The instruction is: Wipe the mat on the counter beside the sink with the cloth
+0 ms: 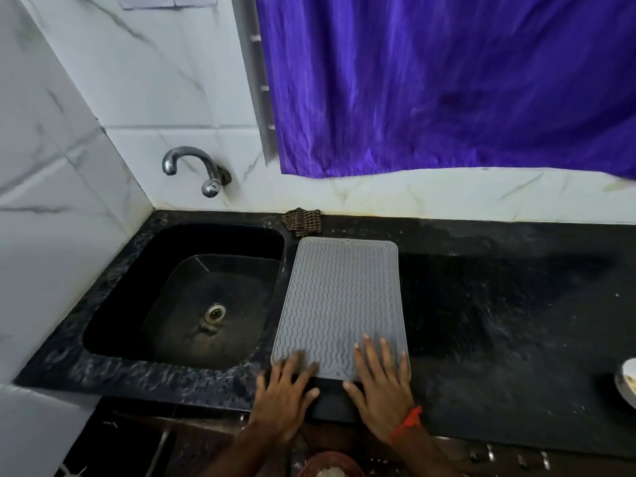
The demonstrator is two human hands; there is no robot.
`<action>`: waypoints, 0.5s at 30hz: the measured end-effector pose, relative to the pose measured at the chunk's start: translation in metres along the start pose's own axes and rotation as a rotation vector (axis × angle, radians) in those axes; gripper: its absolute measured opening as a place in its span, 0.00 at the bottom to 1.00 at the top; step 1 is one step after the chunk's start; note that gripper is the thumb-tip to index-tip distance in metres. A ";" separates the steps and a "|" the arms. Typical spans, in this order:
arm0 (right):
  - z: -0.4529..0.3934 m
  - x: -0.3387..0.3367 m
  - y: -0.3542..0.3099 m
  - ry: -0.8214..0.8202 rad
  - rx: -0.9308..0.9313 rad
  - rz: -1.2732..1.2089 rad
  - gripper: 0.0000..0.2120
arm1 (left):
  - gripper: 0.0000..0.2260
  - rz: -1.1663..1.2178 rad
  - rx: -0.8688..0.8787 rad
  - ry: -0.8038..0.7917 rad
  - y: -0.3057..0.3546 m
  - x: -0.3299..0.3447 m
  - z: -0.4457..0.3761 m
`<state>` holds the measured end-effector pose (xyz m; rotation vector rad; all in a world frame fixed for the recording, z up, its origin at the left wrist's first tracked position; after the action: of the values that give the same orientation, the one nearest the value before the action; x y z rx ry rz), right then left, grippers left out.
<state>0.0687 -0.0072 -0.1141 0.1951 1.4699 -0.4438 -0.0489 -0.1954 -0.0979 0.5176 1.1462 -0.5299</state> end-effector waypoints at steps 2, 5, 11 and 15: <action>-0.007 0.003 -0.008 -0.062 -0.022 0.008 0.35 | 0.26 -0.005 0.036 -0.017 0.009 -0.007 -0.001; -0.010 -0.001 -0.014 0.009 0.005 -0.102 0.31 | 0.24 0.114 -0.029 -0.014 0.009 -0.018 -0.004; 0.004 -0.009 -0.023 0.170 0.098 -0.349 0.27 | 0.25 0.263 0.023 0.058 -0.021 -0.021 -0.004; 0.011 0.013 -0.039 0.261 0.154 -0.354 0.29 | 0.24 0.326 0.081 0.139 -0.078 -0.021 -0.005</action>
<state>0.0631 -0.0493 -0.1199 0.1171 1.7348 -0.8449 -0.1082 -0.2495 -0.0885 0.8052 1.1468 -0.2618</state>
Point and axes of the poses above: each hand's wrist, its own z-axis away from the middle knuckle, its own x-axis out of the palm, y = z × x, the point moved 2 cm from there along -z, towards the middle knuckle, and after that the axes turned 6 degrees about -y, right-handed, at the moved point
